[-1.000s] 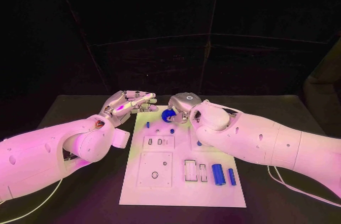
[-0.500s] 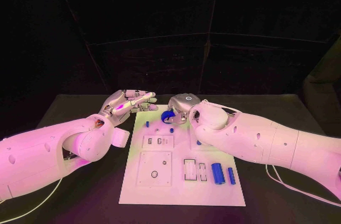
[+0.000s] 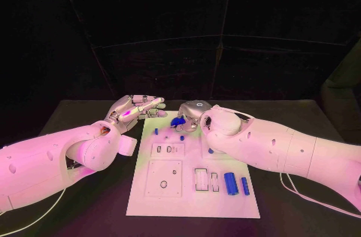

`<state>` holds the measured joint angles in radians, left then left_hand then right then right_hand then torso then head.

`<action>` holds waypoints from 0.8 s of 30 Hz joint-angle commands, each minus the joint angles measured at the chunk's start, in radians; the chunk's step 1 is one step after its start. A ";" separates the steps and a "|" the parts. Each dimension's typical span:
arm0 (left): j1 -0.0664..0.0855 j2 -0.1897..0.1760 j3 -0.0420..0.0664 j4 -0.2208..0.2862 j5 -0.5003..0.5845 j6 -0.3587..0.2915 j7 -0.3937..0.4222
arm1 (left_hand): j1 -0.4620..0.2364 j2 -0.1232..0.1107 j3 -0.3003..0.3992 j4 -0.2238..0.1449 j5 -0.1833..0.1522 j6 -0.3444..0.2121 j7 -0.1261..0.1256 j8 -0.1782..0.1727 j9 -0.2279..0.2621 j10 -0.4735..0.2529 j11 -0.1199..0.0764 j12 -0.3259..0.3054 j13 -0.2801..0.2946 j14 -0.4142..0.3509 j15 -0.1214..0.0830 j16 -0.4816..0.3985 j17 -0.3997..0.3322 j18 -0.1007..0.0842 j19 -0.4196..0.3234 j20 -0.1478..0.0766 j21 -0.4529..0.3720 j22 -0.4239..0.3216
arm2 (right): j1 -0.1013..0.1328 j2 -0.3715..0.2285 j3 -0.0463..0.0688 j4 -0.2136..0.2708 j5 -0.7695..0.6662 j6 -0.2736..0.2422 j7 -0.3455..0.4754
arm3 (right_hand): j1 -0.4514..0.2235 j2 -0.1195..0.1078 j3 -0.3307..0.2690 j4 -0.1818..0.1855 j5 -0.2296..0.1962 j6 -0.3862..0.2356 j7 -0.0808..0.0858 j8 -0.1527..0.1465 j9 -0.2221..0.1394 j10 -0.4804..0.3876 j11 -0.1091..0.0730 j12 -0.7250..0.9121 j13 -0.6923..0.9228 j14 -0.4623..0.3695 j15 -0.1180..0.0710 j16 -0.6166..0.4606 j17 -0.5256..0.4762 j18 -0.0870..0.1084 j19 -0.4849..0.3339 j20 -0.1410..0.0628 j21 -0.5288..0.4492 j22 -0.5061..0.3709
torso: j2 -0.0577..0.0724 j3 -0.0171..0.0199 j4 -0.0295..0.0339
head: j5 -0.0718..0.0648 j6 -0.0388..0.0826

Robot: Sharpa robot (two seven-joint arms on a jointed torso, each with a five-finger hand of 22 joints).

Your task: Assemble the parts on the task board

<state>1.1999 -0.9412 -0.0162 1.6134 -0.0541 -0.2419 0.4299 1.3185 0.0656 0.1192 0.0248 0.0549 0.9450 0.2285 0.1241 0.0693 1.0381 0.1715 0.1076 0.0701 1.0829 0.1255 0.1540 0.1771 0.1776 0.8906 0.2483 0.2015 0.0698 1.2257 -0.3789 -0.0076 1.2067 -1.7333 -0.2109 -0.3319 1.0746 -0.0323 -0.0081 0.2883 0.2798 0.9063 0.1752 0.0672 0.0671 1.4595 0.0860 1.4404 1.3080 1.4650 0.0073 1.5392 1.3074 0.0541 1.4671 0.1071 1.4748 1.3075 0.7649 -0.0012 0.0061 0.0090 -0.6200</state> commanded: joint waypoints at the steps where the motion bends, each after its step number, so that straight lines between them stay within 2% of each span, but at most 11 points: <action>1: 0.002 0.000 0.001 0.001 -0.001 0.005 0.006 | 0.009 -0.001 0.003 -0.008 0.006 -0.001 0.005 -0.005 -0.001 -0.003 0.006 -0.008 -0.002 -0.001 0.009 -0.005 0.002 0.007 0.005 0.001 -0.005 -0.001 | -0.002 -0.004 -0.002 -0.004 0.036 0.042 -0.001 | -0.001 0.006 -0.012 -0.001 0.007 -0.012 0.004 -0.003 0.001 0.002 0.006 -0.002 0.128 0.090 0.006 0.007 0.190 -0.009 0.005 0.010 0.006 0.040 | 0.000 -0.0003 0.0002 | -0.005 -0.001; 5: 0.002 0.001 0.001 0.001 -0.001 0.006 0.005 | 0.008 -0.002 0.005 -0.009 0.006 -0.002 0.006 -0.006 -0.001 -0.005 0.007 -0.010 -0.002 -0.002 0.009 -0.007 0.002 0.006 0.004 0.001 -0.007 -0.002 | -0.002 -0.010 -0.002 0.001 0.041 0.018 0.002 | 0.028 0.008 -0.025 -0.014 0.010 -0.050 0.008 -0.006 -0.002 0.002 0.010 -0.001 0.129 0.090 0.010 0.007 0.192 -0.009 0.004 0.013 0.006 0.040 | 0.001 0.0003 0.0006 | -0.010 -0.001; 8: 0.002 0.000 0.001 0.001 -0.001 0.006 0.005 | 0.008 -0.002 0.005 -0.009 0.006 -0.002 0.006 -0.006 -0.001 -0.005 0.007 -0.010 -0.002 -0.002 0.009 -0.007 0.002 0.006 0.004 0.001 -0.007 -0.002 | -0.002 -0.018 -0.002 0.008 0.043 -0.007 0.009 | 0.045 0.013 -0.029 -0.019 0.015 -0.046 0.009 -0.003 0.000 0.006 0.011 0.004 0.134 0.091 0.011 0.008 0.195 -0.009 0.005 0.014 0.007 0.042 | 0.000 0.0010 -0.0007 | -0.008 0.000; 18: 0.002 -0.001 0.001 -0.002 -0.001 0.005 0.006 | 0.008 -0.002 0.005 -0.009 0.006 -0.002 0.006 -0.006 -0.001 -0.005 0.007 -0.010 -0.002 -0.002 0.009 -0.007 0.002 0.006 0.004 0.001 -0.007 -0.002 | -0.002 -0.044 -0.002 0.027 0.046 -0.046 0.021 | 0.068 0.025 -0.036 -0.026 0.022 -0.025 0.006 0.006 0.004 0.011 0.009 0.009 0.139 0.091 0.009 0.009 0.196 -0.010 0.007 0.014 0.009 0.046 | 0.000 0.0001 -0.0014 | -0.006 -0.004; 21: 0.002 -0.002 0.001 -0.002 -0.001 0.005 0.006 | 0.008 -0.002 0.005 -0.009 0.006 -0.002 0.006 -0.006 -0.001 -0.005 0.007 -0.010 -0.002 -0.002 0.009 -0.007 0.002 0.006 0.004 0.001 -0.007 -0.002 | -0.002 -0.052 -0.002 0.035 0.048 -0.088 0.026 | 0.079 0.030 -0.041 -0.029 0.038 -0.015 0.004 0.009 0.005 0.013 0.007 0.011 0.142 0.091 0.008 0.009 0.197 -0.010 0.009 0.012 0.011 0.049 | 0.001 0.0008 -0.0012 | -0.006 -0.004; 24: 0.002 -0.003 0.001 -0.002 -0.001 0.004 0.006 | 0.008 -0.002 0.005 -0.009 0.006 -0.002 0.006 -0.006 -0.001 -0.005 0.007 -0.010 -0.002 -0.002 0.009 -0.007 0.002 0.006 0.004 0.001 -0.007 -0.002 | -0.002 -0.063 -0.002 0.042 0.071 -0.168 0.054 | 0.094 0.032 -0.047 -0.036 0.058 -0.009 0.002 0.009 0.005 0.009 0.005 0.006 0.137 0.089 0.006 0.005 0.186 -0.010 0.008 0.011 0.010 0.047 | -0.001 0.0002 -0.0016 | -0.006 -0.004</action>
<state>1.2001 -0.9434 -0.0162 1.6105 -0.0541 -0.2418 0.4294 1.3185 0.0656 0.1222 0.0219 0.0549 0.9450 0.2284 0.1241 0.0693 1.0344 0.1751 0.1027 0.0690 1.0793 0.1290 0.1540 0.1777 0.1776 0.8906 0.2484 0.2015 0.0692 1.2215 -0.4395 -0.0103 1.2447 -1.6846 -0.2751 -0.3114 1.1623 -0.0009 -0.0518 0.2515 0.3350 0.8923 0.1771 0.0738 0.0716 1.4631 0.0895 1.4484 1.3080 1.4686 0.0108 1.5431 1.3073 0.0541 1.4670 0.1145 1.4789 1.3074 0.7651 -0.0007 0.0050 0.0032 -0.6243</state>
